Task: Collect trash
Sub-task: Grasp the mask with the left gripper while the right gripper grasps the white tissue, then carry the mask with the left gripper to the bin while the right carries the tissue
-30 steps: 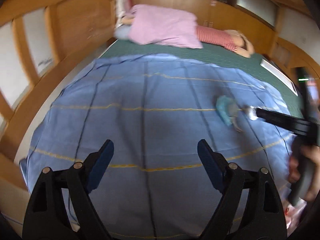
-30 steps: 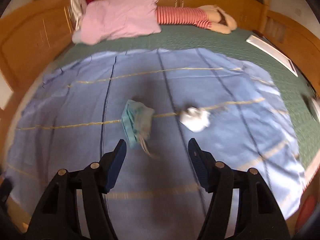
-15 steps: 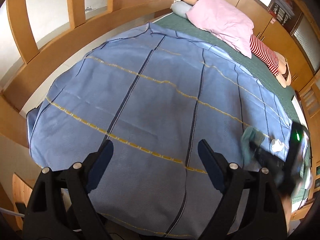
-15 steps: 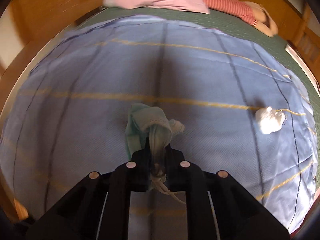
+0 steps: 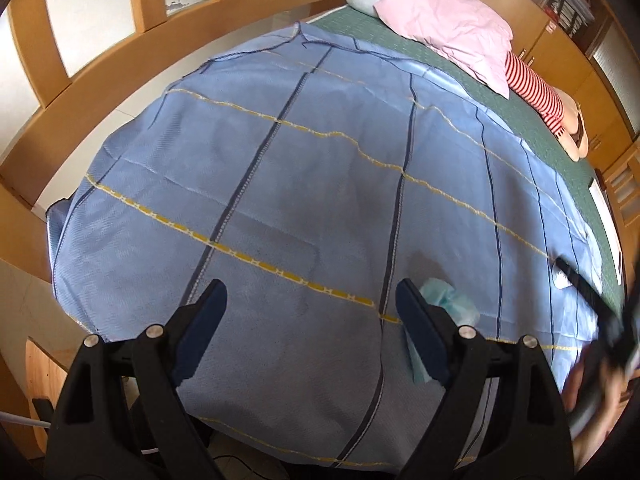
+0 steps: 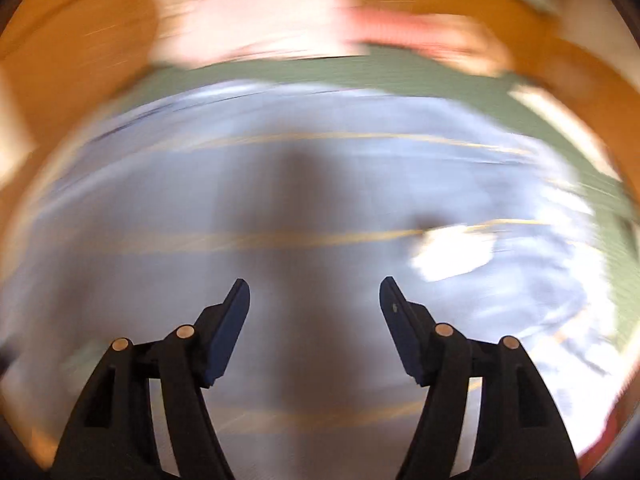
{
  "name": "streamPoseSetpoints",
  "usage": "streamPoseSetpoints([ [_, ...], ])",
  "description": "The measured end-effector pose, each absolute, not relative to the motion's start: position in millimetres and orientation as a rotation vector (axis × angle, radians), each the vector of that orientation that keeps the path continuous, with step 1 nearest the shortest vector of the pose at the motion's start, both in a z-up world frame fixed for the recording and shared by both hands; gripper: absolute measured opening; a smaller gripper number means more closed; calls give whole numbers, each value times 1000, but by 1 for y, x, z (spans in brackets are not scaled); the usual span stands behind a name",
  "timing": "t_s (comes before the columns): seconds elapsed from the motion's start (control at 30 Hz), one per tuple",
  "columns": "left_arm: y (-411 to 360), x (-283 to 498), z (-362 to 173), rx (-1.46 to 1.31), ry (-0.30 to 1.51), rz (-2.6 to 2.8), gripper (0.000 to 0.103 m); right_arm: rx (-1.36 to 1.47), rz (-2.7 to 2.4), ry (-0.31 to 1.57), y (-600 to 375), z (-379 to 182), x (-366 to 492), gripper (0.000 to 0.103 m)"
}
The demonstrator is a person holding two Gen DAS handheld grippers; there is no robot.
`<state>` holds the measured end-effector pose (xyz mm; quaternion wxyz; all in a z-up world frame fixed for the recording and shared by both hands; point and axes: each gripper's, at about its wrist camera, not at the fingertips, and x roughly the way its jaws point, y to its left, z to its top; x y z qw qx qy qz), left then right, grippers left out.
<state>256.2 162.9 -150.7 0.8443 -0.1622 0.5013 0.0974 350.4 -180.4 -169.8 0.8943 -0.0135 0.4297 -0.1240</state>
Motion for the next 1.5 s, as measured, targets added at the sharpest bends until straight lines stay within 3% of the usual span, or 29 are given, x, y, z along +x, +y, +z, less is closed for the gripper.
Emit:
streamPoseSetpoints([
  [0.17, 145, 267, -156, -352, 1044, 88, 86, -96, -443, 1014, -230, -215, 397, 66],
  [0.23, 137, 272, -158, -360, 1041, 35, 86, -78, -403, 1037, -231, -225, 398, 49],
  [0.27, 129, 275, -159, -357, 1040, -2, 86, -87, -390, 1048, -230, -227, 398, 34],
  [0.37, 105, 283, -163, -316, 1039, -83, 85, -179, -362, 1035, -216, -225, 388, 28],
  [0.43, 94, 286, -167, -291, 1040, -103, 80, -136, -275, 1050, -207, -218, 375, 27],
  [0.7, 46, 292, -210, -111, 1166, -197, 77, -73, -45, 1023, -156, -170, 281, 27],
  [0.77, 40, 290, -217, -55, 1180, -192, 71, -77, -21, 1006, -150, -161, 261, 27],
  [0.93, 37, 284, -216, 44, 1133, -168, 34, -98, -29, 951, -150, -150, 220, 27],
  [1.03, 41, 279, -206, 59, 1082, -166, 25, -81, -35, 925, -152, -143, 200, 27],
  [1.3, 32, 221, -141, 198, 786, -109, 23, -29, -17, 830, -161, -114, 140, 27],
  [1.5, 20, 144, -71, 149, 618, -48, 25, 40, 22, 750, -177, -84, 91, 27],
])
